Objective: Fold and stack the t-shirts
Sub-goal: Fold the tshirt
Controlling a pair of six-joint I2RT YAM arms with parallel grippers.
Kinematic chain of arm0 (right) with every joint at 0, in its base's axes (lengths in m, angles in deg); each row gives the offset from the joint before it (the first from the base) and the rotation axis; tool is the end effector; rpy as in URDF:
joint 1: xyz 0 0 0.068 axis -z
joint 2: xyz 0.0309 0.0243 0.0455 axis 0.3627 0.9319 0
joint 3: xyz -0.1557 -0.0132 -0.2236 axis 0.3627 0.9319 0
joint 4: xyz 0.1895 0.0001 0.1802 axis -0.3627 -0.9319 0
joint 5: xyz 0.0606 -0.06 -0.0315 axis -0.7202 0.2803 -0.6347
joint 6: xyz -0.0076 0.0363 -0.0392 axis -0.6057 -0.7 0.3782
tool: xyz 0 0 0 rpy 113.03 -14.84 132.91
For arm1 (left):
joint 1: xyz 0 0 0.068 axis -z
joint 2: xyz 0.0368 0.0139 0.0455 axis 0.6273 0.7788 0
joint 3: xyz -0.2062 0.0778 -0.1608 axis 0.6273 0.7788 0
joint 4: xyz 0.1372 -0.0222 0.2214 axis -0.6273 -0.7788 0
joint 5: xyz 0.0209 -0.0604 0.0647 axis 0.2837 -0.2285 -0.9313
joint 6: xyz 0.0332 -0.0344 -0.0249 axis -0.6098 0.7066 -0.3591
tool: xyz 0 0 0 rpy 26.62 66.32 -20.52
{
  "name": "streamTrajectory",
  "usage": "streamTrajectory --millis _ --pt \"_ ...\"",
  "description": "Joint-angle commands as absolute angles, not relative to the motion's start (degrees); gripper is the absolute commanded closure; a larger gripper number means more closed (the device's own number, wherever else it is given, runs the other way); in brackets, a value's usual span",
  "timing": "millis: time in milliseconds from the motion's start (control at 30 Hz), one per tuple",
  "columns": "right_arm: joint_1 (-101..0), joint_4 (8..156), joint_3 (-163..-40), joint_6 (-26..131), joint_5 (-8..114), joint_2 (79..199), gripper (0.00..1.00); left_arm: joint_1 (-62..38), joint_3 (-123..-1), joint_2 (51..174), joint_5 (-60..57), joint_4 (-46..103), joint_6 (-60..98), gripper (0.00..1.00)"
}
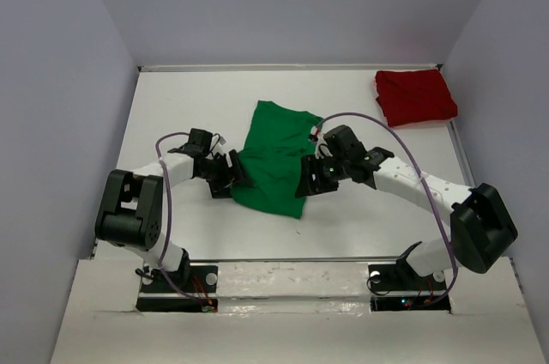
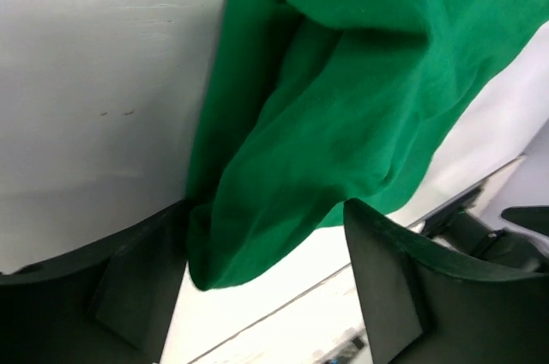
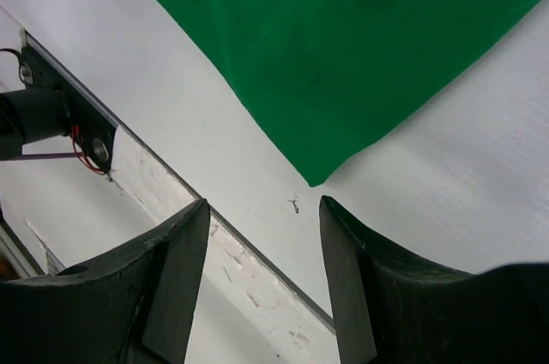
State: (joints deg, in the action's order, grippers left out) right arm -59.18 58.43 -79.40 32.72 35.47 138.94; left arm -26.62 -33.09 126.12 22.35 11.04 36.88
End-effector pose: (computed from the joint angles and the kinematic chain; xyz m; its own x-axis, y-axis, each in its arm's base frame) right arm 0.2191 0.1899 0.2300 -0.8961 -0.1840 -0.4040 -0.4057 0.7090 0.5768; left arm 0.2690 -0.0776 0.1543 -0.9548 -0.2205 -0.1992 -0.0422 0.7641 -0.6437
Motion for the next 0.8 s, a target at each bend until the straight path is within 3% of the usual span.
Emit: streamTrajectory --millis 0,100,167,400,767 --pt "-59.3 59.3 -79.4 32.4 37.1 138.3 0.40 -26.6 -29.4 130.5 18.5 12.3 36.5 0.35" --pt "-59.3 59.5 -79.0 31.8 37.4 139.0 0.40 -26.6 -29.2 130.4 19.2 12.3 36.6 0.52" --pt "-59.3 59.4 -78.4 31.0 39.1 139.5 0.40 -26.6 -28.9 130.2 19.3 12.4 36.9 0.57" --pt "-59.3 63.3 -73.8 26.3 38.9 142.1 0.38 -26.5 -28.0 130.6 21.4 13.9 37.1 1.00" --pt "-59.3 72.4 -69.3 23.4 35.5 147.4 0.40 -22.5 -26.9 129.9 23.5 16.2 39.0 1.00"
